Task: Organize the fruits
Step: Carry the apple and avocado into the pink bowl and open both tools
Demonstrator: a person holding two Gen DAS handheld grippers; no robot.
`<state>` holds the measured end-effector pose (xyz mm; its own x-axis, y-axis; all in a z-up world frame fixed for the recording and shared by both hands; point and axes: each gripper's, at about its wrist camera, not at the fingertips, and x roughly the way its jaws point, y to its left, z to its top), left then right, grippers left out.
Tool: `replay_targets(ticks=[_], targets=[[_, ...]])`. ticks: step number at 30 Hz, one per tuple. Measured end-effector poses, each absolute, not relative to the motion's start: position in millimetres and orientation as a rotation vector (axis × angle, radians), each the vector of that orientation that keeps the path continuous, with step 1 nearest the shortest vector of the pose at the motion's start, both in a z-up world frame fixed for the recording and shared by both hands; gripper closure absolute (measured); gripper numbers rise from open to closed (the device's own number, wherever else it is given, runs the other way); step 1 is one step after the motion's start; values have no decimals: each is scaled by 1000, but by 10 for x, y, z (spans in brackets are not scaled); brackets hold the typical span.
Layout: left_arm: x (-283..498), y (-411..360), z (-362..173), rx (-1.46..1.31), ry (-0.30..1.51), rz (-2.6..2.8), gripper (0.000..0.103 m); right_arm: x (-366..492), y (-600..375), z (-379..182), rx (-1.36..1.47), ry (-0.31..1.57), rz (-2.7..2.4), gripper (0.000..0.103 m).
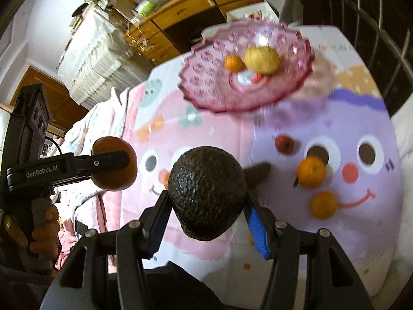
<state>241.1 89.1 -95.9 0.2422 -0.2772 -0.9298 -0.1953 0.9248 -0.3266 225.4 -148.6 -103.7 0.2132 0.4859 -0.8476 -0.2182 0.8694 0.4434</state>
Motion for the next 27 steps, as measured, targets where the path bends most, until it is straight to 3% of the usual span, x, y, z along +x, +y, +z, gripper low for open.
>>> replay_targets(ticks=[12, 27], targets=[[2817, 703, -519, -424, 1178, -65, 39, 2788, -1553, -698, 240, 1156, 521, 46], [3628, 487, -1018, -398, 1106, -37, 39, 3467, -1579, -1159, 164, 1180, 525, 46]])
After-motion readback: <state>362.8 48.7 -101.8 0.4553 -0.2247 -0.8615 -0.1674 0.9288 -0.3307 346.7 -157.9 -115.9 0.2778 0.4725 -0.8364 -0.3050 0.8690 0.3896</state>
